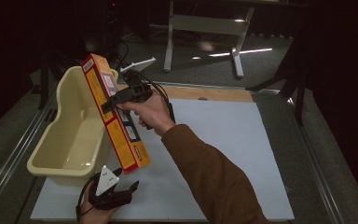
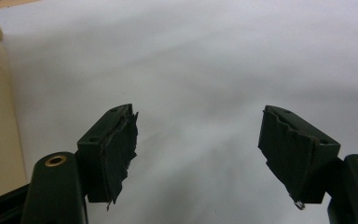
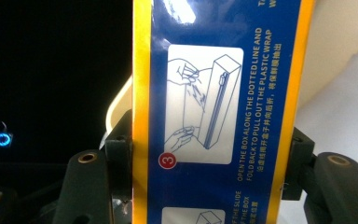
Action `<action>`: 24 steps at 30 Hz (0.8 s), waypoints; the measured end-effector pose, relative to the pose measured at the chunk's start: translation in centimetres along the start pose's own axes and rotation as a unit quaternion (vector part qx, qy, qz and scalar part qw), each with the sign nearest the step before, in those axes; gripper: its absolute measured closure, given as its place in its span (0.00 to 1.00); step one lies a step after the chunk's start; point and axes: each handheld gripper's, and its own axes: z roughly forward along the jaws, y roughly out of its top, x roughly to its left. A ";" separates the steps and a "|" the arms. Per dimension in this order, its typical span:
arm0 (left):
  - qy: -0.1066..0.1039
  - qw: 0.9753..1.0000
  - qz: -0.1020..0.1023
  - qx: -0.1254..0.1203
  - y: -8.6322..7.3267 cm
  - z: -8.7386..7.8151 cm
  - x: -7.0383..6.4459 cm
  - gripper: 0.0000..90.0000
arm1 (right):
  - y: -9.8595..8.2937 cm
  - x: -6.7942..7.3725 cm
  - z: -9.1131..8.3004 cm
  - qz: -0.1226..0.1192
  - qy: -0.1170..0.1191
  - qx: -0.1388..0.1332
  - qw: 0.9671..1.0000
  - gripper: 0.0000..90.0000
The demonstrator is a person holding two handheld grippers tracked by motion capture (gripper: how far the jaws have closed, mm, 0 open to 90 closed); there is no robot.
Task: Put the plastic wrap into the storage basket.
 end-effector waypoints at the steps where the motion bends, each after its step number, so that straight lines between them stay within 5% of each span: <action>1: -0.001 1.000 -0.001 -0.001 0.0 0.0 0.0 0.30 | 0.1 0.1 0.1 0.003 0.001 -0.002 1.000 0.44; 14: -0.006 1.000 -0.008 -0.006 -0.1 -0.2 0.2 0.30 | 1.7 1.0 1.9 0.042 0.026 -0.019 0.999 0.44; 19: -0.007 1.000 -0.010 -0.007 -0.2 -0.2 0.3 0.30 | 2.3 1.4 2.2 0.042 0.018 -0.023 0.999 0.44; 24: -0.011 1.000 -0.013 -0.008 -0.2 -0.1 0.1 0.30 | 2.8 1.8 2.4 0.059 0.039 -0.032 0.997 0.44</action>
